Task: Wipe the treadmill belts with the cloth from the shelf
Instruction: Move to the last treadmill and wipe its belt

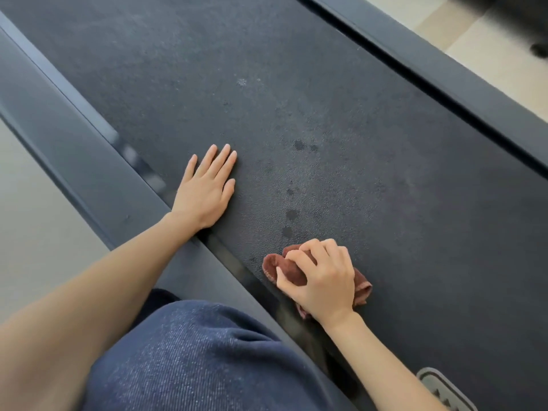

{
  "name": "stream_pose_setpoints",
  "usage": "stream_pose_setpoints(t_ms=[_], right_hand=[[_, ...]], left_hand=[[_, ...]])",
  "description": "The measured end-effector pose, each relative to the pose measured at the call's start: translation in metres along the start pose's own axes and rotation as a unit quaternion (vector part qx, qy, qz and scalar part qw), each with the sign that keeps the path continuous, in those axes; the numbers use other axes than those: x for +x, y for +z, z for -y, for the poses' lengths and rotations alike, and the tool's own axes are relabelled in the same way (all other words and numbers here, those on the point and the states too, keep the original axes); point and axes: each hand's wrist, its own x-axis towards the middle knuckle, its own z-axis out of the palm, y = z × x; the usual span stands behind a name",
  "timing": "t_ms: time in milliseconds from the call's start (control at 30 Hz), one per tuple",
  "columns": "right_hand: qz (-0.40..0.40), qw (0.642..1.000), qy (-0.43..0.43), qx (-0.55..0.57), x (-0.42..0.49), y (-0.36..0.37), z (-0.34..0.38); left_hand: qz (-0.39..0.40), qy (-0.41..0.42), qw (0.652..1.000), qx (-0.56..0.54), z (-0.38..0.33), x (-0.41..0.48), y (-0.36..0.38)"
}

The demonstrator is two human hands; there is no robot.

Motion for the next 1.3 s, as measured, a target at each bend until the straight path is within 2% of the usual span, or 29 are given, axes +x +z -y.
stream_pose_setpoints(t_ms=[100, 233, 300, 400, 533, 633, 767, 867, 1033, 1167, 1300], right_hand=[[0.017, 1.0, 0.004, -0.008, 0.013, 0.005, -0.002], [0.027, 0.992, 0.093, -0.075, 0.085, 0.041, -0.003], [0.051, 0.989, 0.106, -0.091, 0.107, 0.05, -0.006], [0.075, 0.994, 0.052, -0.055, 0.068, 0.026, -0.009], [0.088, 0.996, 0.033, -0.003, -0.029, -0.029, -0.011], [0.074, 0.997, 0.015, -0.004, -0.04, -0.028, -0.016], [0.028, 1.0, -0.011, -0.005, 0.015, 0.007, -0.017], [0.003, 1.0, 0.017, -0.024, 0.068, 0.039, -0.022], [-0.002, 0.995, 0.072, -0.063, 0.16, 0.086, -0.05], [0.011, 0.992, 0.102, -0.079, 0.229, 0.111, -0.075], [0.011, 0.99, 0.102, -0.093, 0.253, 0.125, -0.089]], left_hand=[[0.004, 0.002, 1.0, 0.003, -0.002, 0.001, -0.001], [0.023, -0.016, 1.0, 0.006, -0.006, -0.004, -0.004], [0.036, -0.012, 0.999, 0.011, -0.009, -0.008, -0.003], [0.048, -0.014, 0.999, 0.014, -0.012, -0.014, -0.004], [0.04, -0.014, 0.999, 0.014, -0.011, -0.013, -0.004], [0.036, -0.015, 0.999, 0.019, -0.013, -0.014, -0.002], [0.031, -0.01, 0.999, 0.018, -0.011, -0.013, -0.001], [0.03, -0.006, 1.0, 0.006, -0.011, -0.013, -0.001], [0.027, -0.024, 0.999, -0.012, -0.013, -0.013, -0.003], [0.006, -0.073, 0.996, -0.048, -0.031, -0.006, -0.003], [-0.041, -0.083, 0.995, -0.027, -0.034, -0.005, 0.005]])
